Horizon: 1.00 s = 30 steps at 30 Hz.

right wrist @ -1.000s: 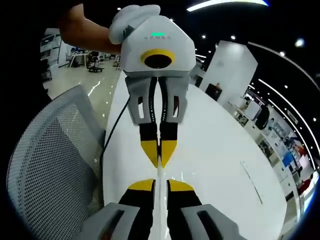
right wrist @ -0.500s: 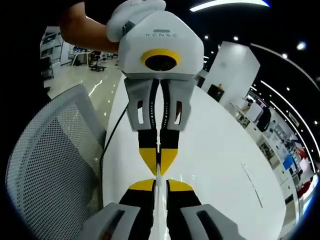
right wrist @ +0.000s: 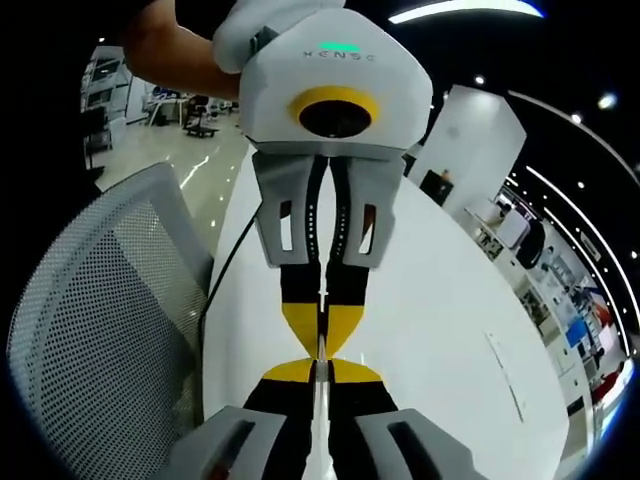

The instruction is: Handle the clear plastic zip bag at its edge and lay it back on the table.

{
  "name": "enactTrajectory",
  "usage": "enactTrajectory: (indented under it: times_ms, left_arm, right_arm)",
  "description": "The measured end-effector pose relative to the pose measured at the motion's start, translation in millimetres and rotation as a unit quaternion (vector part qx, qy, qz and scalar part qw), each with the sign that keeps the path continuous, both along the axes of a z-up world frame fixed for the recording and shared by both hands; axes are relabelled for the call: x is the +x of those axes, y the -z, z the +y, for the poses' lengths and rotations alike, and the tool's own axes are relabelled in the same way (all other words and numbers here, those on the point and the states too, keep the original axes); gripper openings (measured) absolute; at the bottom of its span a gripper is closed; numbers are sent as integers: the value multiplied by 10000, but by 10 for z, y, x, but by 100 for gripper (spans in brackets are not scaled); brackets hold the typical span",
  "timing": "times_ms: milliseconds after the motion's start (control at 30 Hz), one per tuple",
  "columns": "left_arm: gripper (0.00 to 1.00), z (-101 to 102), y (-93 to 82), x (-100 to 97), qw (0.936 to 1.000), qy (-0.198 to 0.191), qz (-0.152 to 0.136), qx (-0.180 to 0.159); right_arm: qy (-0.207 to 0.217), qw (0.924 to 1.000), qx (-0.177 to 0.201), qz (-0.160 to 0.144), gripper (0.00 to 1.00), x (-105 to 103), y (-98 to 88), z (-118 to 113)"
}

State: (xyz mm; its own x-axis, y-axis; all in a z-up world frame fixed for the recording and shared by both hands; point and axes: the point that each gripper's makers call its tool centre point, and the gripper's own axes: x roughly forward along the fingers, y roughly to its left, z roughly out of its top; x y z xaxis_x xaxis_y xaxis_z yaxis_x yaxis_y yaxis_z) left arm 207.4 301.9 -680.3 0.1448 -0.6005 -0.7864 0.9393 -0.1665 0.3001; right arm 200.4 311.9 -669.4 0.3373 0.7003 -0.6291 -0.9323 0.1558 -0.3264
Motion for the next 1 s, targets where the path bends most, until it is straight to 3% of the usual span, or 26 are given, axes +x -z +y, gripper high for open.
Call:
enactTrajectory:
  times_ms: [1000]
  left_arm:
    - [0, 18, -3, 7, 9999, -115, 71, -77]
  right_arm:
    - [80, 9997, 141, 182, 0, -4, 4, 17]
